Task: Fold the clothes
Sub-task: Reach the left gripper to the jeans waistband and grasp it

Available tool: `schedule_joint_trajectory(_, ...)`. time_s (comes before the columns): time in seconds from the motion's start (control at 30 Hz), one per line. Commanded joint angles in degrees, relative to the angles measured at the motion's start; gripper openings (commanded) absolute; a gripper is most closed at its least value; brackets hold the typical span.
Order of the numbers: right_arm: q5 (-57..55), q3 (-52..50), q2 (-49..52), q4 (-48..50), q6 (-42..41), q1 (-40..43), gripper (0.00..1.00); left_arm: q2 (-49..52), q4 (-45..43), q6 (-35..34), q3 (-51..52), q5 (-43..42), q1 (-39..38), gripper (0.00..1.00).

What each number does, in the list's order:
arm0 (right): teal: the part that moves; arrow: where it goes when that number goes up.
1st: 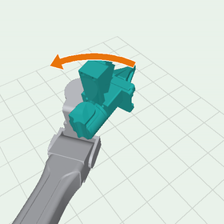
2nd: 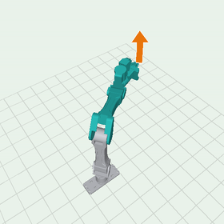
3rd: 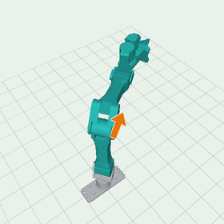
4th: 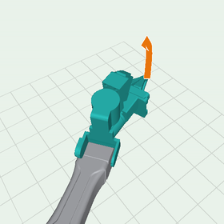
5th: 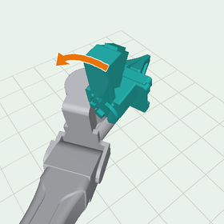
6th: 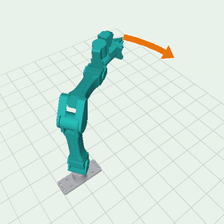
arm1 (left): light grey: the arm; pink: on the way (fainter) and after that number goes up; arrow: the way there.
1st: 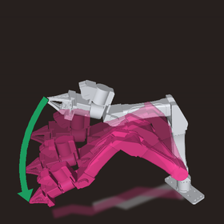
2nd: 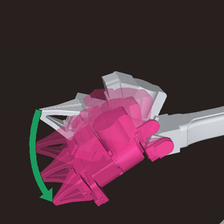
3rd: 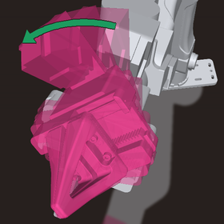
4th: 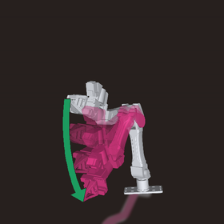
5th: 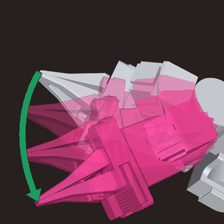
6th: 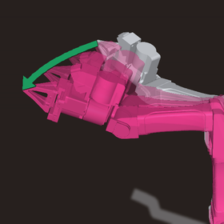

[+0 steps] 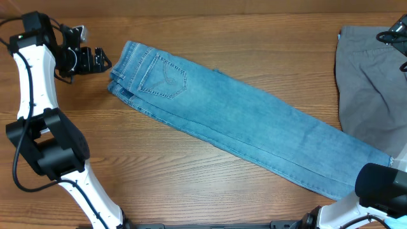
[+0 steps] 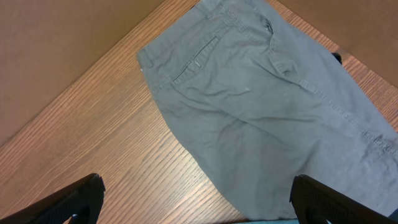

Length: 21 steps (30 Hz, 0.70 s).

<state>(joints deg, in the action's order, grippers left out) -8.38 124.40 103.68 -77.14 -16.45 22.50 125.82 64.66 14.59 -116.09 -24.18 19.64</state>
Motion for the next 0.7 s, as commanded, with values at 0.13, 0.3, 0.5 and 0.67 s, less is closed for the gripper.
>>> schedule_joint_trajectory(0.13, -0.59, 0.31, -0.59, 0.17, 0.20, 0.13, 1.00, 6.93, 0.92, 3.72, -1.14, -3.41, -0.83, 1.00)
schedule_joint_trajectory(0.3, -0.59, 0.31, -0.59, 0.15, 0.20, 0.13, 1.00, 10.27, 0.81, 6.97, -1.09, -2.86, -0.92, 1.00)
schedule_joint_trajectory(0.5, -0.59, 0.31, -0.59, 0.17, 0.20, 0.13, 1.00, 12.79, 1.18, 10.36, -1.05, -3.04, -1.68, 1.00)
schedule_joint_trajectory(0.67, -0.59, 0.31, -0.59, 0.17, 0.20, 0.13, 1.00, 15.50, 1.07, 11.17, -1.05, -3.28, -2.43, 1.00)
